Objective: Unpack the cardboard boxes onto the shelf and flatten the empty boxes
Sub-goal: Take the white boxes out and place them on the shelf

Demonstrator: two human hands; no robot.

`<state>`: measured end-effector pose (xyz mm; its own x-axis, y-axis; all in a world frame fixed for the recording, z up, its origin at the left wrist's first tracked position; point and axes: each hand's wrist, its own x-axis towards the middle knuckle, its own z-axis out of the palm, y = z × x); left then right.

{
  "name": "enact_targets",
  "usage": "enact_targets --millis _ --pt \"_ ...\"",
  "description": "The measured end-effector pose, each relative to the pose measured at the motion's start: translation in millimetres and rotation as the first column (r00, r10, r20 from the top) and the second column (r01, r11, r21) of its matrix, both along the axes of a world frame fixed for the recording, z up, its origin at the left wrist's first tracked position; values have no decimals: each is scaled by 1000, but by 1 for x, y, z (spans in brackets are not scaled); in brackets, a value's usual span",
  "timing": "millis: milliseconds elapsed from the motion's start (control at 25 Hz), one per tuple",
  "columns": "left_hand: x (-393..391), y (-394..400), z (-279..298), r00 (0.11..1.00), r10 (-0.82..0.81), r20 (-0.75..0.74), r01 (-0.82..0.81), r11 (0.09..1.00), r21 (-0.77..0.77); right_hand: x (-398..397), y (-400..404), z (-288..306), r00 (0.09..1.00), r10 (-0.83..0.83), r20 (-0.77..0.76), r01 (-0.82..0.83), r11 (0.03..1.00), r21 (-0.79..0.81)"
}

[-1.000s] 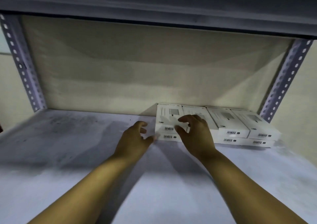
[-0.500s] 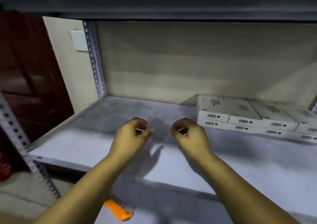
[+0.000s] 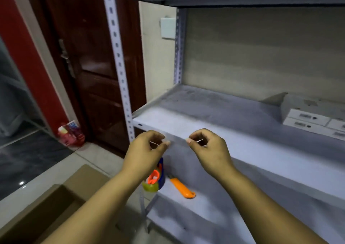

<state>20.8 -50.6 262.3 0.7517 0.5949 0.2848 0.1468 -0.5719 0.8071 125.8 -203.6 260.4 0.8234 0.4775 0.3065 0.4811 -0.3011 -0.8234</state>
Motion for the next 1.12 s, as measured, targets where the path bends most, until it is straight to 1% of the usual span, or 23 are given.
enact_targets --millis 200,320,440,600,720,880,1040,1120 --pt "-80 37 -21 991 124 -42 -125 992 -30 -61 57 -24 988 147 -38 -149 988 -45" --pt "-125 55 -39 978 196 -68 -201 976 -85 -94 86 -40 966 249 -66 -254 964 -75" --pt "-169 74 -63 953 280 -114 -294 947 -127 -124 117 -56 928 360 -97 -370 919 -133" --pt "-217 93 -91 910 379 -166 -407 892 -198 -154 156 -80 877 473 -89 -480 852 -210" --pt "-244 106 -109 858 470 -210 -510 827 -234 -170 186 -98 830 548 -109 -555 787 -270" --pt "-270 130 -134 757 585 -291 -652 707 -274 -187 234 -125 756 631 -171 -646 681 -345" --pt "-285 156 -162 648 646 -403 -760 582 -289 -195 285 -147 657 706 -264 -740 535 -409" --pt "-291 167 -179 589 664 -460 -807 519 -283 -197 311 -159 610 723 -325 -779 470 -416"
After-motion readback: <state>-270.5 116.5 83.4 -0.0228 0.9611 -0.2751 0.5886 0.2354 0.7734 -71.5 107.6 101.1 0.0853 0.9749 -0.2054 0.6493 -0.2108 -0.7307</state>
